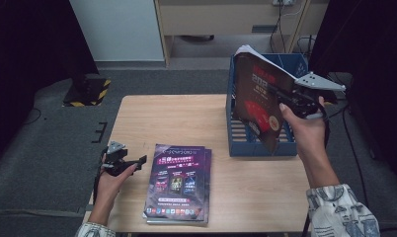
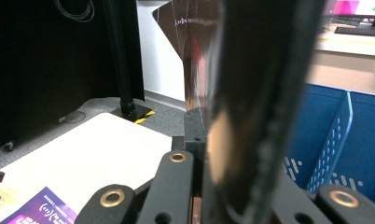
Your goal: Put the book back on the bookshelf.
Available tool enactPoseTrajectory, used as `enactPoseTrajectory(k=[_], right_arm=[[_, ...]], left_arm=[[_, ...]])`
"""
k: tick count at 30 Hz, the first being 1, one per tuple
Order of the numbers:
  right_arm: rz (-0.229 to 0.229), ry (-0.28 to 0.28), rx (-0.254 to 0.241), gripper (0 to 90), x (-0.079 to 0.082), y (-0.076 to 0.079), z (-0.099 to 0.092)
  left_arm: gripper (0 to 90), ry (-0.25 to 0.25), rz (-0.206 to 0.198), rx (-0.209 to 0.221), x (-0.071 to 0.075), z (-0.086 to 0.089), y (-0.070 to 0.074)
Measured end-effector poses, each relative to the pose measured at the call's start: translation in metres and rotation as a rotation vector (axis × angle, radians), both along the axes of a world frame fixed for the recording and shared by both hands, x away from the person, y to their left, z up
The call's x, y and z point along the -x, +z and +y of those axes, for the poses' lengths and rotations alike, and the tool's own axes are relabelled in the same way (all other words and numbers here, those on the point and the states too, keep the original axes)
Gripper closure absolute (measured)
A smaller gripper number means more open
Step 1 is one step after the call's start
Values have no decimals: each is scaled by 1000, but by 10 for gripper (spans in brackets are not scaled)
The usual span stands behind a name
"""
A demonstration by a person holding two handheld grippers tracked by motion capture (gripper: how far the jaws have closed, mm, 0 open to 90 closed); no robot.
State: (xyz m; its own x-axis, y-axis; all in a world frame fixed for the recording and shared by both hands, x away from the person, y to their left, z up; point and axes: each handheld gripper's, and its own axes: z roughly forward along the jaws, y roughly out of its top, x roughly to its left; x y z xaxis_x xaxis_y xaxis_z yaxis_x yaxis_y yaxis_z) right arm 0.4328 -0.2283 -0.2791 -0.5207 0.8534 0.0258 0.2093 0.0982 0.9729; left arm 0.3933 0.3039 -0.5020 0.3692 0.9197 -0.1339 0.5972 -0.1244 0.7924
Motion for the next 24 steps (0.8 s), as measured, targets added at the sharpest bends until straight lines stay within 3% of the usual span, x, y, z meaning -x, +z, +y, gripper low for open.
enactPoseTrajectory(k=[16,24], right_arm=[[32,-95,-9,870,-31,-12,13],[34,-115,-47,870,-46,-16,19]], left_arm=[[91,6,-11,8,1,0,2],[93,6,-12,11,0,1,2]])
